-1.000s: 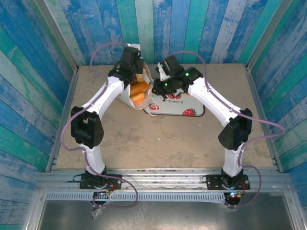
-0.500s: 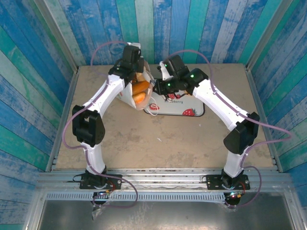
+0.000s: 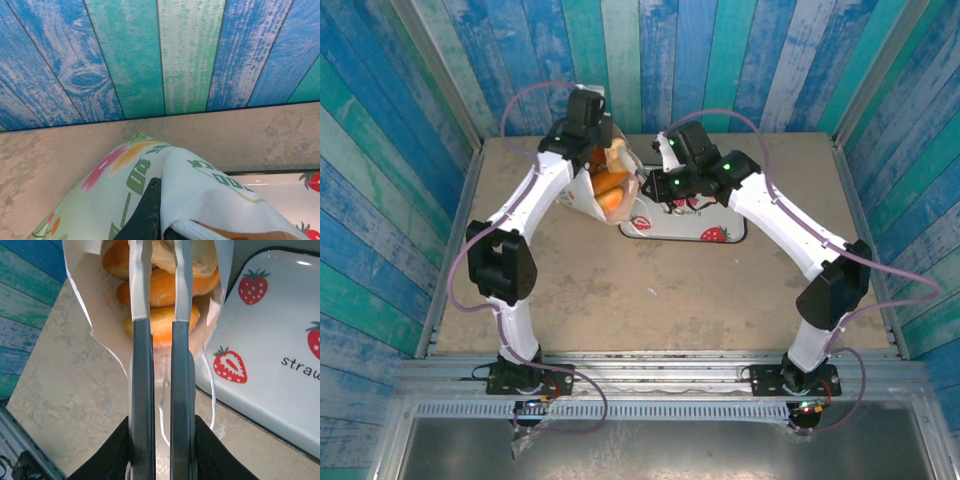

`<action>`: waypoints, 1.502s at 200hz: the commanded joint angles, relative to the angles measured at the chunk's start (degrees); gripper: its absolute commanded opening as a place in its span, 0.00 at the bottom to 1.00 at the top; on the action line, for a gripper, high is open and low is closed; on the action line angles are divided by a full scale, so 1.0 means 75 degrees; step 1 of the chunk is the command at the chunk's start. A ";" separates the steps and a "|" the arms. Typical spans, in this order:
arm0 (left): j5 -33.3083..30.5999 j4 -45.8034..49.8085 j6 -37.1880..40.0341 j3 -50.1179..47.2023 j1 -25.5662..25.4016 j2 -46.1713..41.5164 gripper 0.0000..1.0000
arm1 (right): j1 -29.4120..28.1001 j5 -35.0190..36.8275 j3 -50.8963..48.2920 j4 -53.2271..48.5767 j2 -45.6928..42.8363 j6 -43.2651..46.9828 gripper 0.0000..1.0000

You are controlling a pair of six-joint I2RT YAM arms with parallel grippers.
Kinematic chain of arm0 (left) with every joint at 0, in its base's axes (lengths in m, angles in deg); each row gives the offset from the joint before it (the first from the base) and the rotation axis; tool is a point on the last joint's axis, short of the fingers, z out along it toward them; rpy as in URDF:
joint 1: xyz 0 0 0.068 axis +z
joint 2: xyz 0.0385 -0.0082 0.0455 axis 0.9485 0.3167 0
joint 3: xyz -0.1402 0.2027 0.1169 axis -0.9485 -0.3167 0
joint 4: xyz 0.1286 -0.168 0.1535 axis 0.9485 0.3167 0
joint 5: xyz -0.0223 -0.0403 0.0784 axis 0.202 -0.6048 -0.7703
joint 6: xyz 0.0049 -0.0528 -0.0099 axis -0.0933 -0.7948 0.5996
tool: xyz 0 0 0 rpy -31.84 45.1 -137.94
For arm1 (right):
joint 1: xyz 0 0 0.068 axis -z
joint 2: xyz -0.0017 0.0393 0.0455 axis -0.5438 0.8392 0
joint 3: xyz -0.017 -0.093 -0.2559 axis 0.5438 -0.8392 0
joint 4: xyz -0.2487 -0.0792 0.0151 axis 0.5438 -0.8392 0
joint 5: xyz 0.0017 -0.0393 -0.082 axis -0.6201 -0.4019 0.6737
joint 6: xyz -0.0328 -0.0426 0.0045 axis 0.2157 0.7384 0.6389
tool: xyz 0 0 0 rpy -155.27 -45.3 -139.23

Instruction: Take the fake bread out of the paper bag

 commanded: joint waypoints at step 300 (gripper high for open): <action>0.0284 0.0214 -0.0088 -0.0161 0.0161 -0.0092 0.00 | 0.2608 -0.0399 -0.2707 0.2014 -0.0344 0.0498 0.18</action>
